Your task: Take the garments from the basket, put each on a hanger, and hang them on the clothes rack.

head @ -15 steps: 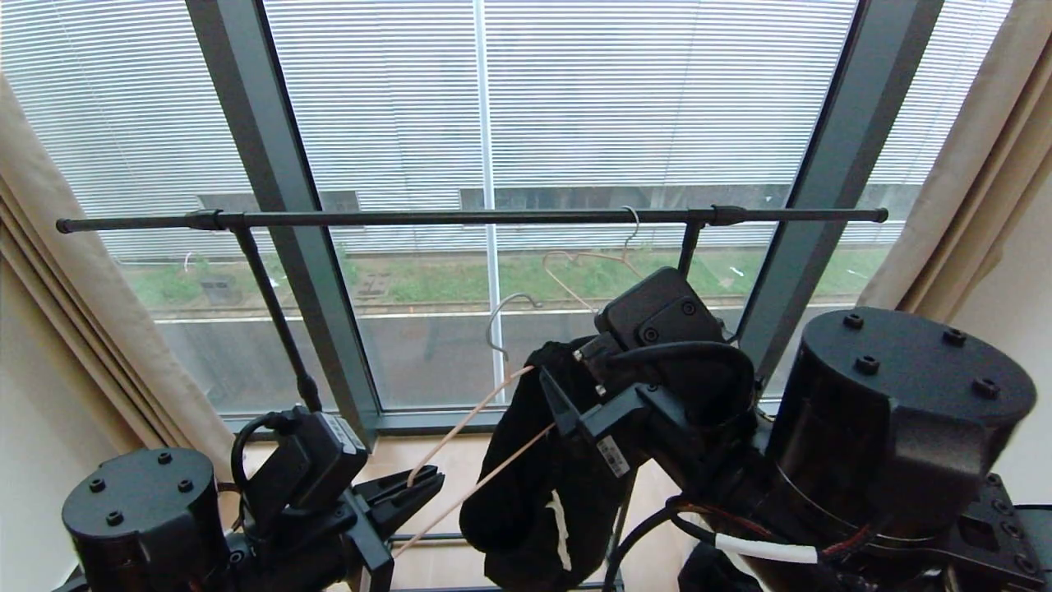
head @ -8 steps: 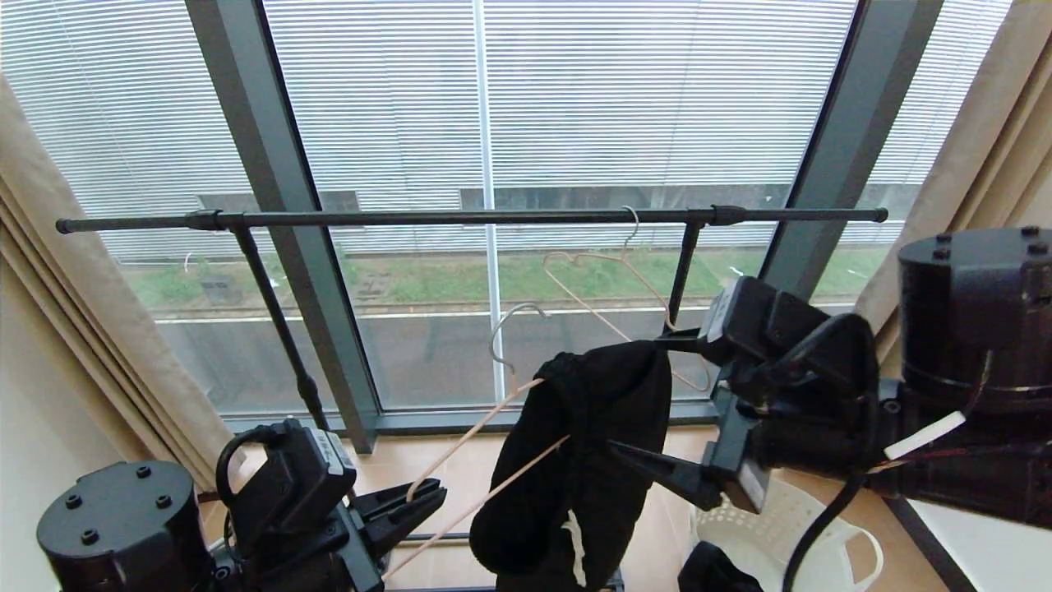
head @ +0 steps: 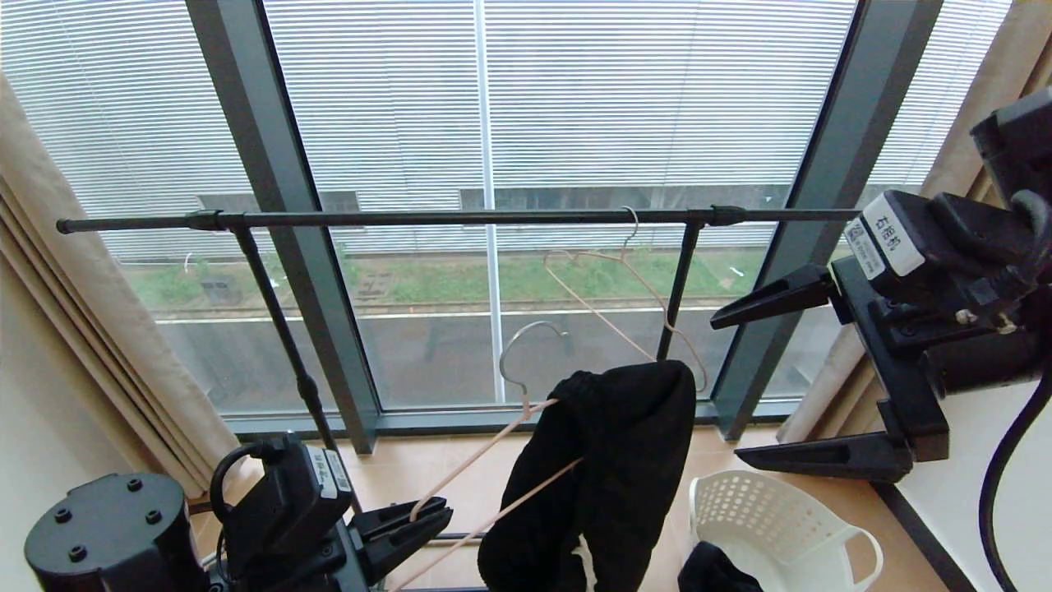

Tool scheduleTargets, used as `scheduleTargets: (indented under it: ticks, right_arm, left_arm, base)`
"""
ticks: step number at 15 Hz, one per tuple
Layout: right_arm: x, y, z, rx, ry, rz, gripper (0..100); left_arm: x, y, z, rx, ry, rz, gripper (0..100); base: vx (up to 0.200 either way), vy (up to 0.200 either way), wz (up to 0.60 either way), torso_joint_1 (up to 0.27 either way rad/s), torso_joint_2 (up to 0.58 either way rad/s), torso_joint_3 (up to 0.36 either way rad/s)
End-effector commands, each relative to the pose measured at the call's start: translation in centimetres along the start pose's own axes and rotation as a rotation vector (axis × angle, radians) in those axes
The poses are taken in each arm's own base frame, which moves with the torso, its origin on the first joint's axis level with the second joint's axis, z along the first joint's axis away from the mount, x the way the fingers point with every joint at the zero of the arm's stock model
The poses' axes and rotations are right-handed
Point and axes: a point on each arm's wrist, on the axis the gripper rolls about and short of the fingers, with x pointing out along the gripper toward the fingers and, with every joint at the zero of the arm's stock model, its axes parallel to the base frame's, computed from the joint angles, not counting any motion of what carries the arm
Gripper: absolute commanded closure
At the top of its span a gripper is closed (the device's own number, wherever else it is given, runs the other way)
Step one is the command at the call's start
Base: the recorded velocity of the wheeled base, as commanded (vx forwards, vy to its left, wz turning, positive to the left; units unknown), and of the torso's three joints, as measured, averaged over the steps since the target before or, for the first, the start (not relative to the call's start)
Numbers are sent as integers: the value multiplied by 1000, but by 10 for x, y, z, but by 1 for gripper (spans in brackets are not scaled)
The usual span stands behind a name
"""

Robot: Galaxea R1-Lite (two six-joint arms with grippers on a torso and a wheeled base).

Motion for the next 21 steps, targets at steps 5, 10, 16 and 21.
scheduleTargets:
  ticks: [5,10,16,21]
  right_arm:
    - [54,-55,-2,-8,-6,149,0]
    - [72,-65,-5,-29,3,171,0]
    - [65,-52,3,-37,40,258,0]
    - [76,-47,4,-33,63,319,0]
  left_arm:
    - [1,-7,0,5,-1,-38,100]
    - [1,-9,3,17,-27,-47,100]
    - [-1,-13,2,20,-29,-65,100]
    - [-2,-16,3,28,-43,-78,100]
  base:
    - [0,0,0,0,0,0]
    - [0,0,0,0,0,0]
    - [0,0,0,0,0,0]
    - [0,0,0,0,0,0]
